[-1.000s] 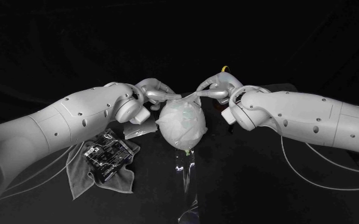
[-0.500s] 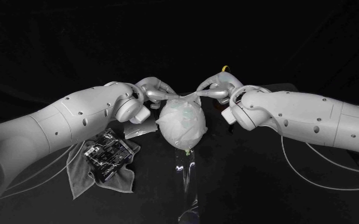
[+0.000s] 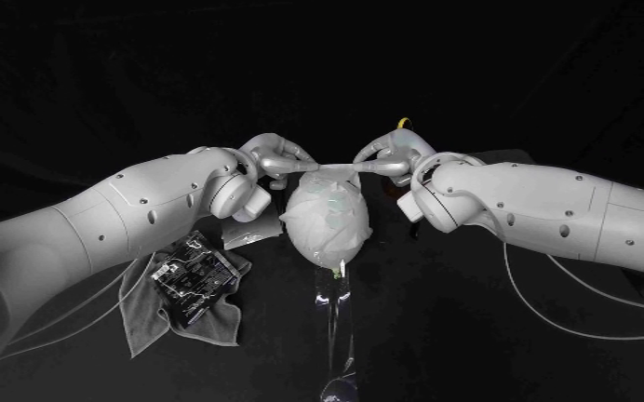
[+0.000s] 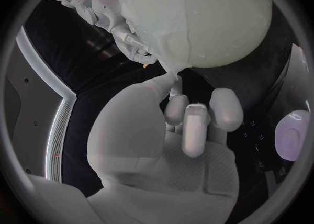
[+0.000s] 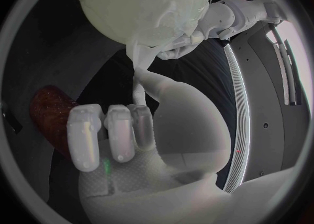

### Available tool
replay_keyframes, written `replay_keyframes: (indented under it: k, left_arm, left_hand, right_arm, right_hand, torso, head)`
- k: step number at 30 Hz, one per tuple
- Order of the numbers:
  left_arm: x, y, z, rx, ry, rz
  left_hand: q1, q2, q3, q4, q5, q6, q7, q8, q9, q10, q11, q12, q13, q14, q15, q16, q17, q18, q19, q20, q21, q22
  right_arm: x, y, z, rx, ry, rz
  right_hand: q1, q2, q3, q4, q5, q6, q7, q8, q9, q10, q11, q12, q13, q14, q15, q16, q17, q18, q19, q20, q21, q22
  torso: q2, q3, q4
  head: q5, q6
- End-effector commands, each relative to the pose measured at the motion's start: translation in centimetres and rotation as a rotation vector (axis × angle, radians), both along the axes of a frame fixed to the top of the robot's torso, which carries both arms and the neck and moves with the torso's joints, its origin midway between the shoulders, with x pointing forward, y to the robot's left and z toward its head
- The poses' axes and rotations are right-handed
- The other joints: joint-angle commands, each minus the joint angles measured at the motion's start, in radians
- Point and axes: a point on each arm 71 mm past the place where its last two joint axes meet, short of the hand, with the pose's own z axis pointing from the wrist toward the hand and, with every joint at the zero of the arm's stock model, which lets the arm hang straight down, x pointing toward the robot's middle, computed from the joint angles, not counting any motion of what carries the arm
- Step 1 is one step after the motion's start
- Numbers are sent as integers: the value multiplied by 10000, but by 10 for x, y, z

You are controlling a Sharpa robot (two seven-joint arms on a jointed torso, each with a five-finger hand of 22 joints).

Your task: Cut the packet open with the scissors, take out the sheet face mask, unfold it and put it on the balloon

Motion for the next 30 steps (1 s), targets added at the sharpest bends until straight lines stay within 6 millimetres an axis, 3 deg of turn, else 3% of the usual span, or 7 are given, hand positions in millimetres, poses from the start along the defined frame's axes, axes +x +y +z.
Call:
replay_keyframes:
  k: [1, 15, 30]
  left_arm:
    - [1, 0, 3, -208, -231, 302]
    - [4, 2, 5, 630, -918, 683]
    - [7, 11, 0, 1830, -760, 998]
  left_hand:
    - [-150, -2, 156, -61, 35, -91, 11, 160, 562, 124, -31, 54, 9, 1018, -38, 43, 2515, -6, 34, -55, 62, 26]
    - [-321, -100, 533, -222, 33, -201, 46, 359, 762, 141, 4, 57, 14, 1036, -12, 52, 2562, -38, 137, -42, 150, 176]
    - [-404, -228, 821, -409, 36, -267, 93, 467, 886, 120, 35, 16, -59, 1059, 9, 64, 2628, -39, 169, -30, 174, 195]
  right_arm:
    - [1, 0, 0, -146, -39, 12]
    - [7, 5, -1, -443, 22, 29]
    - [5, 5, 0, -643, -36, 142]
  right_hand:
    - [30, 99, 51, -7, 70, 57, 6, 44, 399, 1063, -76, 36, 2629, 1045, -70, 42, 2627, -139, 1080, -21, 35, 2629]
    - [6, 103, 64, -10, 70, 49, 5, 56, 417, 1063, -77, 36, 2629, 1045, -71, 42, 2627, -139, 1080, -21, 35, 2629]
    - [-207, 107, 101, 38, 67, -173, 36, 26, 496, 1063, -52, 36, 2629, 1045, -58, 42, 2627, -86, 954, -16, -156, 2559]
  torso:
    - [7, 0, 3]
    - [0, 9, -3]
    - [-5, -6, 2]
  head:
    - [-21, -6]
    - [-14, -18]
    - [-54, -20]
